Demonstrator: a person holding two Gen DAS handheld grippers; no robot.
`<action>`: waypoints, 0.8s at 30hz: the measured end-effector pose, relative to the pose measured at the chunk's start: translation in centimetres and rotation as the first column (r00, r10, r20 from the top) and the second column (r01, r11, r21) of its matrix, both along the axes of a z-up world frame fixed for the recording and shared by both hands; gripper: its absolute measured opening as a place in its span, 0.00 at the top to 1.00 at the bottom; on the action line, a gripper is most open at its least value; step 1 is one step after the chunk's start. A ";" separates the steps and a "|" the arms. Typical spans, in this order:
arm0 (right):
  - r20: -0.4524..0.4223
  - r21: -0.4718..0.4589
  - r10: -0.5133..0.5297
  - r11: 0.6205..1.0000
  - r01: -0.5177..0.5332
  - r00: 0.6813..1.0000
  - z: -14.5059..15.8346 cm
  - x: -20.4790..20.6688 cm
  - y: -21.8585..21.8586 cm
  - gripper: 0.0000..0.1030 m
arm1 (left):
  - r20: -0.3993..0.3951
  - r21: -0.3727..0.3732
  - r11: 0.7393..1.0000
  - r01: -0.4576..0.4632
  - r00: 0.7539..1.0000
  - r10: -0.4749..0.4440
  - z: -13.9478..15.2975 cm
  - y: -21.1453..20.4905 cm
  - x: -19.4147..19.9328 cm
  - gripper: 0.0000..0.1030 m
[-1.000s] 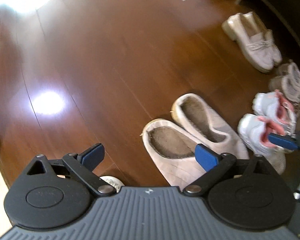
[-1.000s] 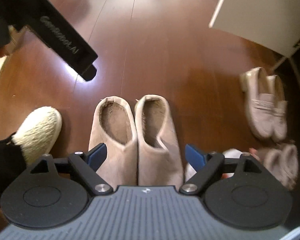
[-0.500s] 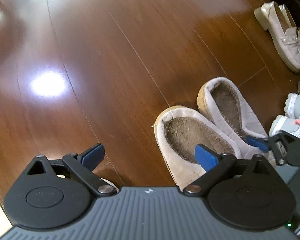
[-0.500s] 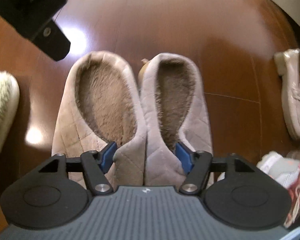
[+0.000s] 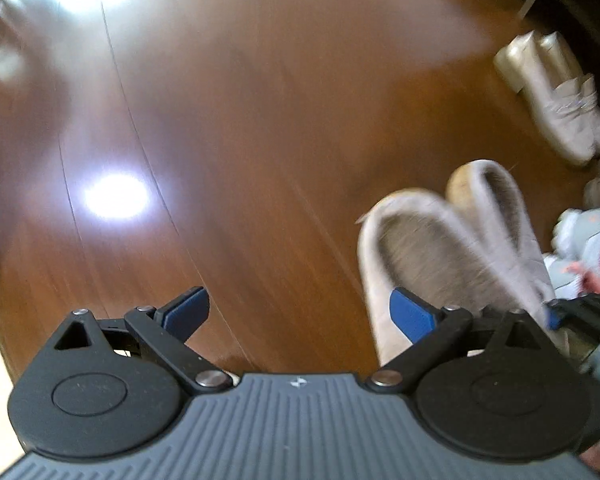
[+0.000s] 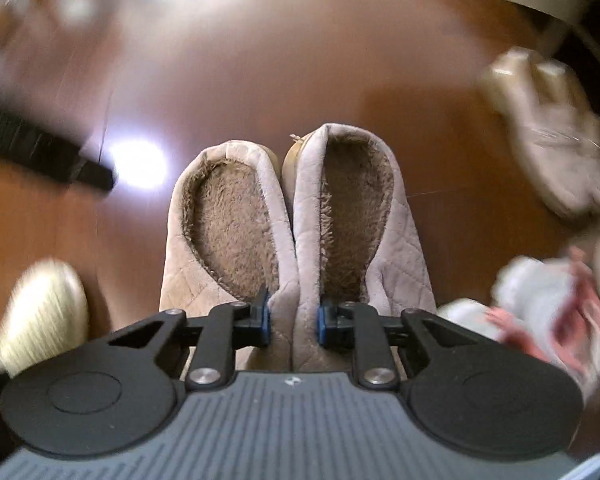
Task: Organize scattered shoes
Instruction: 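Grasp the beige quilted slippers together with the right gripper, then lift the beige slippers with the right gripper into the cabinet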
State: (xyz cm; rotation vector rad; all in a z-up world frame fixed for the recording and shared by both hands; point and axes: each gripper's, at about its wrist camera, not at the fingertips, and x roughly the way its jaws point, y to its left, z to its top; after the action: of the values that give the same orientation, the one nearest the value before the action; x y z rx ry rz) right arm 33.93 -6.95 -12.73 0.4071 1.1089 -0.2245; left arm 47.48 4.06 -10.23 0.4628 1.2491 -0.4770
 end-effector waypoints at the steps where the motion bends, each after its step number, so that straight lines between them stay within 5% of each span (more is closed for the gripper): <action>1: 0.016 0.019 -0.069 0.997 0.068 0.998 1.5 -0.4 -1.3 0.83 | 0.008 -0.006 1.000 0.027 1.000 -0.027 1.5 -0.9 -0.3 0.05; 7: 0.114 0.043 -0.389 0.921 0.387 0.914 10.7 -1.5 -11.9 0.83 | 0.031 -0.059 0.989 0.136 0.990 -0.134 9.7 -8.3 -2.0 0.05; 11: 0.186 0.034 -0.548 0.833 0.552 0.816 17.0 -1.7 -19.8 0.82 | 0.079 -0.110 0.971 0.211 0.976 -0.203 14.5 -13.5 -2.8 0.05; 14: 0.240 0.037 -0.651 0.748 0.663 0.720 21.6 -1.8 -25.8 0.82 | 0.127 -0.176 0.925 0.336 0.940 -0.317 17.8 -17.9 -3.9 0.05; 17: 0.242 0.044 -0.718 0.680 0.732 0.652 22.8 -0.9 -30.9 0.82 | 0.176 -0.217 0.836 0.505 0.862 -0.475 19.0 -22.8 -5.0 0.05; 18: 0.232 0.046 -0.735 0.662 0.748 0.637 22.5 -0.4 -32.4 0.82 | 0.199 -0.229 0.785 0.576 0.817 -0.541 18.7 -25.3 -5.3 0.05; 19: 0.222 0.048 -0.752 0.644 0.763 0.621 22.1 0.1 -34.0 0.82 | 0.225 -0.239 0.734 0.635 0.772 -0.594 17.9 -28.3 -5.6 0.05; 20: 0.213 0.049 -0.768 0.626 0.778 0.604 21.8 0.6 -35.5 0.82 | 0.234 -0.243 0.715 0.656 0.755 -0.613 17.5 -29.1 -5.6 0.05; 22: 0.193 0.052 -0.799 0.589 0.807 0.570 21.1 1.6 -38.6 0.82 | 0.271 -0.245 0.631 0.736 0.677 -0.684 15.1 -33.4 -5.8 0.05; 24: 0.173 0.053 -0.827 0.550 0.834 0.534 20.5 2.6 -41.7 0.82 | 0.297 -0.220 0.575 0.788 0.616 -0.730 13.1 -36.3 -5.7 0.06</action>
State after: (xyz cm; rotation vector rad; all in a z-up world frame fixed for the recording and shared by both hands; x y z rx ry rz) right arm 36.55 -48.61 7.73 0.9053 0.6424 -1.0509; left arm 41.73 -32.22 2.82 0.7380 0.7068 -1.3497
